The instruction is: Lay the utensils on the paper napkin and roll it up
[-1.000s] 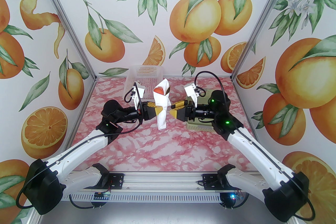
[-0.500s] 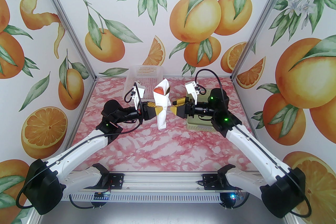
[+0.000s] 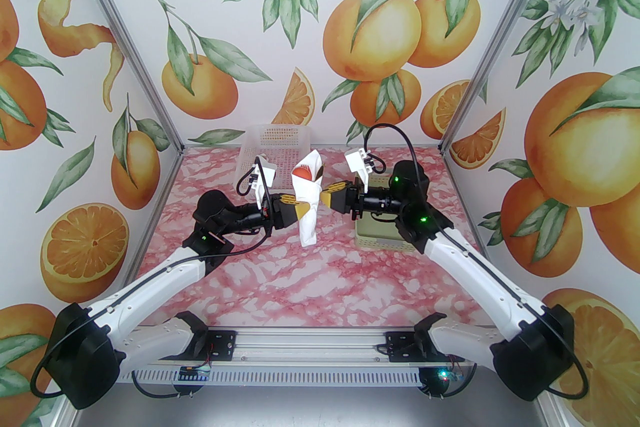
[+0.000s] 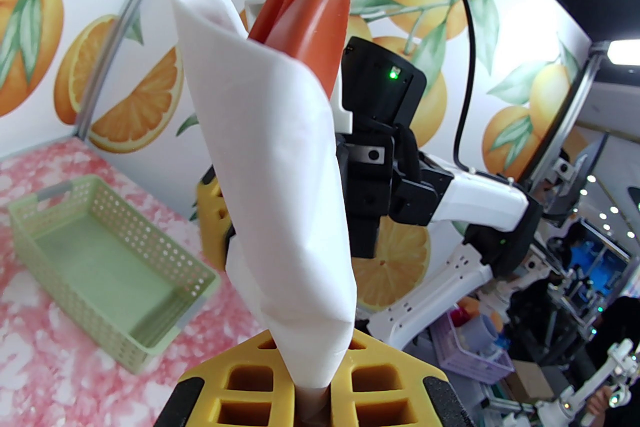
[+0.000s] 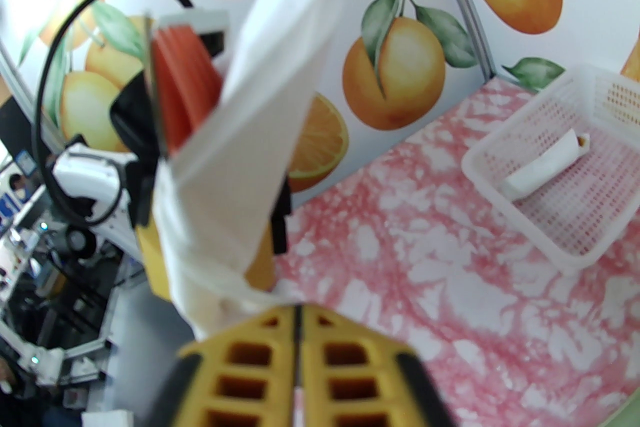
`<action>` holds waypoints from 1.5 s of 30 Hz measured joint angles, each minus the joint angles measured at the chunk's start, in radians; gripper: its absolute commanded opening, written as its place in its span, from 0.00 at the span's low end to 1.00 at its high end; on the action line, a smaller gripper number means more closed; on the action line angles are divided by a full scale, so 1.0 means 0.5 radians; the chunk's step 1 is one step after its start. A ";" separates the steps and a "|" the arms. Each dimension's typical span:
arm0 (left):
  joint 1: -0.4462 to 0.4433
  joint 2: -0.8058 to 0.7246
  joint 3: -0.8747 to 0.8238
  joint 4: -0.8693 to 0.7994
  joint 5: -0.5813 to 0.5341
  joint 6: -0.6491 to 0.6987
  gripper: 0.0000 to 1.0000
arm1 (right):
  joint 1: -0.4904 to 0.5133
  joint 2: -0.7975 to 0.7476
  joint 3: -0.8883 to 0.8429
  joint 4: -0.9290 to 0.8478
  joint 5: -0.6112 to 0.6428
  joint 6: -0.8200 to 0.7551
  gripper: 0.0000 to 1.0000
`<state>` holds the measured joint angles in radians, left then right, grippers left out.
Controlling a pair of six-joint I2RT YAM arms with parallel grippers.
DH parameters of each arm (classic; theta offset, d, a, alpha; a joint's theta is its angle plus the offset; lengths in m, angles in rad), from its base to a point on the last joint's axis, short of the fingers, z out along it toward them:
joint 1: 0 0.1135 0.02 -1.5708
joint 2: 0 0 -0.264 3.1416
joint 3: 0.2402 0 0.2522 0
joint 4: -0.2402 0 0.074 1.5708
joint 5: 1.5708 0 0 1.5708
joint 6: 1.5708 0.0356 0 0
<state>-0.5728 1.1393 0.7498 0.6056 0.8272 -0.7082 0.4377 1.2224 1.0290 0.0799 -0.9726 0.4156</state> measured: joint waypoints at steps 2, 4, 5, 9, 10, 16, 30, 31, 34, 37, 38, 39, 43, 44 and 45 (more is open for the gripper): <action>0.000 -0.001 0.000 -0.002 -0.004 0.000 0.03 | 0.002 0.032 0.027 0.000 -0.005 -0.006 0.00; 0.000 -0.002 0.000 -0.002 -0.016 0.001 0.03 | 0.003 0.063 0.057 0.000 -0.012 -0.006 0.00; 0.000 -0.003 0.000 -0.002 -0.020 0.001 0.03 | 0.003 0.078 0.071 0.001 -0.017 -0.005 0.00; -0.002 -0.015 0.000 -0.014 -0.023 0.002 0.03 | 0.005 0.129 0.103 0.062 -0.031 0.025 0.00; -0.004 -0.019 0.000 -0.018 -0.024 0.002 0.03 | 0.005 0.140 0.108 0.081 -0.031 0.036 0.00; -0.004 -0.031 0.000 -0.024 -0.029 0.004 0.03 | 0.007 0.175 0.148 0.125 -0.043 0.072 0.00; -0.004 -0.041 0.003 -0.026 -0.052 0.017 0.02 | 0.005 0.226 0.156 0.262 -0.069 0.182 0.01; -0.004 -0.041 0.003 -0.025 -0.057 0.017 0.02 | 0.008 0.239 0.156 0.282 -0.069 0.192 0.06; -0.004 -0.050 0.004 -0.063 -0.088 0.027 0.00 | -0.011 0.252 0.158 0.228 -0.040 0.175 0.29; -0.009 -0.079 0.003 -0.134 -0.109 0.070 0.00 | -0.108 0.221 0.156 0.102 0.069 0.120 0.39; -0.010 -0.092 0.003 -0.150 -0.120 0.085 0.00 | -0.163 0.195 0.149 0.062 0.100 0.112 0.41; -0.011 -0.101 0.004 -0.164 -0.130 0.099 0.00 | -0.218 0.159 0.137 0.030 0.131 0.104 0.43; -0.011 -0.116 0.004 -0.219 -0.174 0.137 0.00 | -0.380 -0.011 0.072 -0.105 0.208 0.069 0.43; -0.011 -0.116 0.004 -0.227 -0.180 0.145 0.00 | -0.403 -0.047 0.066 -0.123 0.220 0.060 0.43; -0.011 -0.116 0.004 -0.227 -0.180 0.145 0.00 | -0.407 -0.079 0.065 -0.132 0.227 0.055 0.43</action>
<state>-0.5785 1.0813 0.7517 0.4923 0.7372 -0.6357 0.2340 1.1828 1.0615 0.0139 -0.8593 0.4431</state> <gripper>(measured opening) 0.132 0.427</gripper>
